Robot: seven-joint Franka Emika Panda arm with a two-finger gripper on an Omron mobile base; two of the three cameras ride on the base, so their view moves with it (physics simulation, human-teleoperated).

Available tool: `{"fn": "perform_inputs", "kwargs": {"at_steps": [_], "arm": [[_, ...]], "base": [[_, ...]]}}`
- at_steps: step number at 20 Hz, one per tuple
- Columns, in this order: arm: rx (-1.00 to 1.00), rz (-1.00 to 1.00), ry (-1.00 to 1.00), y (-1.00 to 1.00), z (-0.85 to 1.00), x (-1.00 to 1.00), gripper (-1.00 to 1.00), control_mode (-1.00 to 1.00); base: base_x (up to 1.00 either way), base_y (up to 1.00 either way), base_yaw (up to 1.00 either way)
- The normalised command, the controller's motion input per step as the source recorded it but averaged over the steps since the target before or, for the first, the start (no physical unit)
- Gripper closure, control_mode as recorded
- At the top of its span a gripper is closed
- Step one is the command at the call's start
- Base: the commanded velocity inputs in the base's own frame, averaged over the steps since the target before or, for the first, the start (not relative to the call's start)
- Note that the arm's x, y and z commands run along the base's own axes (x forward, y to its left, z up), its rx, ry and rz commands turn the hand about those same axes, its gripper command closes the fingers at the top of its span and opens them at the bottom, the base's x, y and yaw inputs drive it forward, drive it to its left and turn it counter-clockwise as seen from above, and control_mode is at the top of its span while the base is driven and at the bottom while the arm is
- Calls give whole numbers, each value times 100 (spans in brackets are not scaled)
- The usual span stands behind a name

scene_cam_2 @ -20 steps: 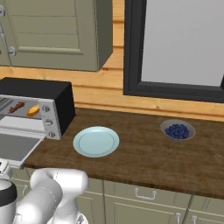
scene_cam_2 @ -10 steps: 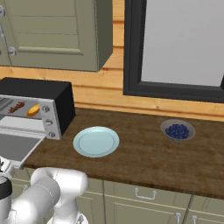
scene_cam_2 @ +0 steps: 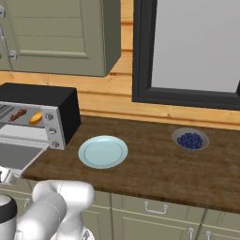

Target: Pick up the kebab skewer and baguette bread, and place them inside the toaster oven. Close the toaster oven door and start by setting the timer.

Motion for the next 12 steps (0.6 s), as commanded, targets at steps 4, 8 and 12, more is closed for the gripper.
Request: {"fn": "perform_inputs", "kwargs": {"at_steps": [4,8,12], "arm": [[1,0,-34,-14,87,52,-100,-100],[1,0,-41,-15,70,75,-100,-100],[1,0,-30,-23,69,92,-100,-100]], "base": [[0,0,0],[0,0,0],[0,0,0]]}}
